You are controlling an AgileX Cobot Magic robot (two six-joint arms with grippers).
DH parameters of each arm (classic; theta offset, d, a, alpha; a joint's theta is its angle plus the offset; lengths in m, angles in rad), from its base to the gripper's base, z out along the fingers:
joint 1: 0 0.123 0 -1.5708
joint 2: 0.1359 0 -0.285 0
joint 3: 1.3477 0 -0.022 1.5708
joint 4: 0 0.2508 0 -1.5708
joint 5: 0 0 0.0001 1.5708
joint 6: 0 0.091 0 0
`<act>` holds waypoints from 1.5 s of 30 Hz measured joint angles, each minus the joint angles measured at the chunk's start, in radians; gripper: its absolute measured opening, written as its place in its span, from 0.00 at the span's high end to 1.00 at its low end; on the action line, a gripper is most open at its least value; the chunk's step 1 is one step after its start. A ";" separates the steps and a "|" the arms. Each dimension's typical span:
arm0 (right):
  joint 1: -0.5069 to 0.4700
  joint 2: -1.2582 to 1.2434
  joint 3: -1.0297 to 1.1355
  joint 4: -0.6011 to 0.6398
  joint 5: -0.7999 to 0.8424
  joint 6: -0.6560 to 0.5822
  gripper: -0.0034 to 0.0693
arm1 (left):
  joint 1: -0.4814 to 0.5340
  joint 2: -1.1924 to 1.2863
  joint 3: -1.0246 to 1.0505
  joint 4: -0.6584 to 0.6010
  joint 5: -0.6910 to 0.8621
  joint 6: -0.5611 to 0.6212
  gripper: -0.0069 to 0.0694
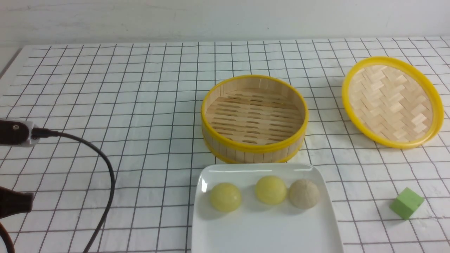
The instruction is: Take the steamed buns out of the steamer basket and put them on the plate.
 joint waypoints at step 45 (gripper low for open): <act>0.000 0.000 0.001 -0.217 -0.002 0.013 0.62 | 0.000 0.003 0.000 0.038 -0.001 -0.002 0.59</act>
